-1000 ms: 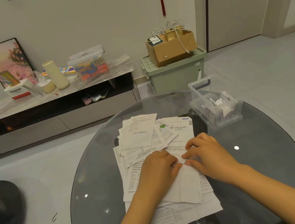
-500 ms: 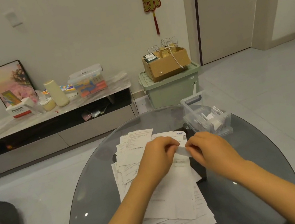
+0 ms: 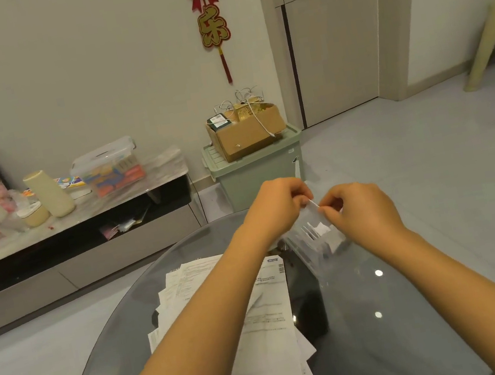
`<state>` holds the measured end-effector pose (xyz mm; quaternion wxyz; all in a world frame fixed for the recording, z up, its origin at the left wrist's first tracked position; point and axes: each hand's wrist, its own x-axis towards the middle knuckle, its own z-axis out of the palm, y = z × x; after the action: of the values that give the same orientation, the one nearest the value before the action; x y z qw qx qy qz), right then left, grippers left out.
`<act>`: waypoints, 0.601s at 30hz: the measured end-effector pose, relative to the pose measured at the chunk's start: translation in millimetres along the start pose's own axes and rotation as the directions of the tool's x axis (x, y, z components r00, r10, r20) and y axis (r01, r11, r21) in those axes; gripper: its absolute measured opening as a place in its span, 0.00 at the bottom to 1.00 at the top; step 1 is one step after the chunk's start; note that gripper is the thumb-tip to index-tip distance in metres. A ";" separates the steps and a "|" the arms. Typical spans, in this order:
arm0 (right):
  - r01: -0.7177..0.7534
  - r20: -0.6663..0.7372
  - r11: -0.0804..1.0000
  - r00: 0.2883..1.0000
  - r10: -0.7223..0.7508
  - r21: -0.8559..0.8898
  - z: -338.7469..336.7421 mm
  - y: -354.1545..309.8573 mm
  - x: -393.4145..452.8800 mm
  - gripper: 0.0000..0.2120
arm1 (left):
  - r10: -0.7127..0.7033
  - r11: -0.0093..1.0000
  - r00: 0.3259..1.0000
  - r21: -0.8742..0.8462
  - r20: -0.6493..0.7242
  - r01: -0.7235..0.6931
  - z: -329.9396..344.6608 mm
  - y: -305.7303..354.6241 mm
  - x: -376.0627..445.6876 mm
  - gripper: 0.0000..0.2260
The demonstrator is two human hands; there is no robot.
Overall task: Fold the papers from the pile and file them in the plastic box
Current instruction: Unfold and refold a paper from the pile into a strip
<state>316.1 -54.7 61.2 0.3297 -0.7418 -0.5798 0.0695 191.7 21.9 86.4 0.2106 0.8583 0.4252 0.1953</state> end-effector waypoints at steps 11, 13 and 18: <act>-0.086 0.173 0.957 0.975 0.138 -0.277 26.8 15.8 37.1 0.04 | 0.000 0.984 0.949 0.167 0.314 -0.055 24.9 -19.7 53.3 0.08; -0.070 0.206 0.940 0.968 0.145 -0.334 28.7 15.9 40.5 0.06 | -0.019 0.982 0.929 0.183 0.369 -0.053 28.8 -21.0 57.3 0.07; -0.047 0.266 0.908 0.949 0.171 -0.417 31.1 10.8 47.9 0.08 | -0.063 0.960 0.896 0.273 0.440 -0.066 41.0 -29.7 63.8 0.06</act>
<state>325.1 0.2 44.4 0.0735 -0.8067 -0.5814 0.0765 229.4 82.0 46.4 0.1778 0.9016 0.3884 -0.0679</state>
